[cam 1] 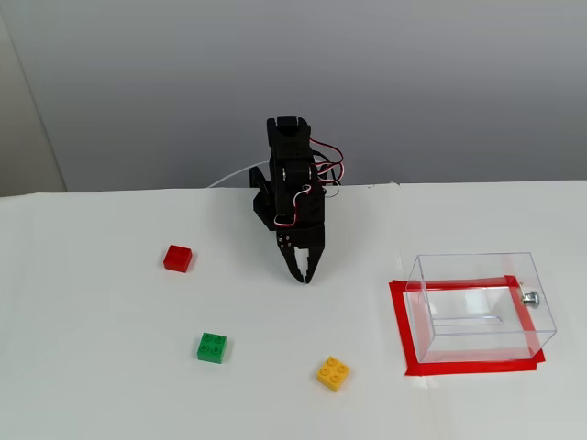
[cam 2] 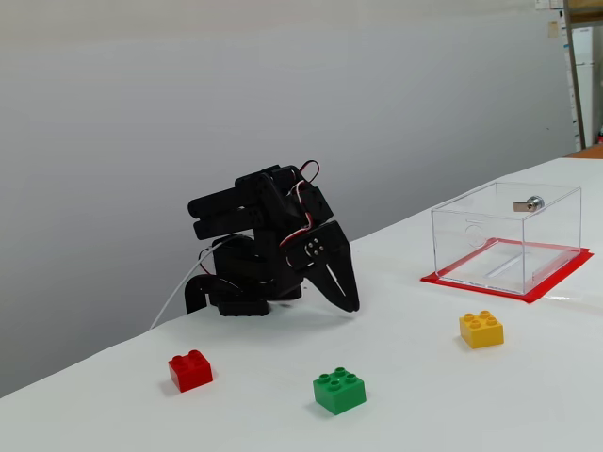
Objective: Pick the red lego brick and place it into the transparent box
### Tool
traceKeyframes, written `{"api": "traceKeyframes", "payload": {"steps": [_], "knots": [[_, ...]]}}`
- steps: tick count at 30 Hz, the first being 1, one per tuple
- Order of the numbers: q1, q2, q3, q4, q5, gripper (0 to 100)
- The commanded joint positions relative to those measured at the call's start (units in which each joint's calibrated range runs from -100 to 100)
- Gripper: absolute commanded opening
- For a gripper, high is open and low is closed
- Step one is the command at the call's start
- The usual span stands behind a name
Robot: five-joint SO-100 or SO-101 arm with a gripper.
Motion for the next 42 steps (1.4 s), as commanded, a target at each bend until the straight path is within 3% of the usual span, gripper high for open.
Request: {"api": "traceKeyframes", "payload": {"steps": [1, 12, 23, 42], "knots": [[-0.8, -0.3, -0.9, -0.8, -0.1, 2], [7.7, 3.8, -7.7, -0.8, -0.3, 2], [25.5, 22.2, -20.4, -0.8, -0.4, 2], [59.3, 36.9, -35.6, -0.9, -0.4, 2]]}}
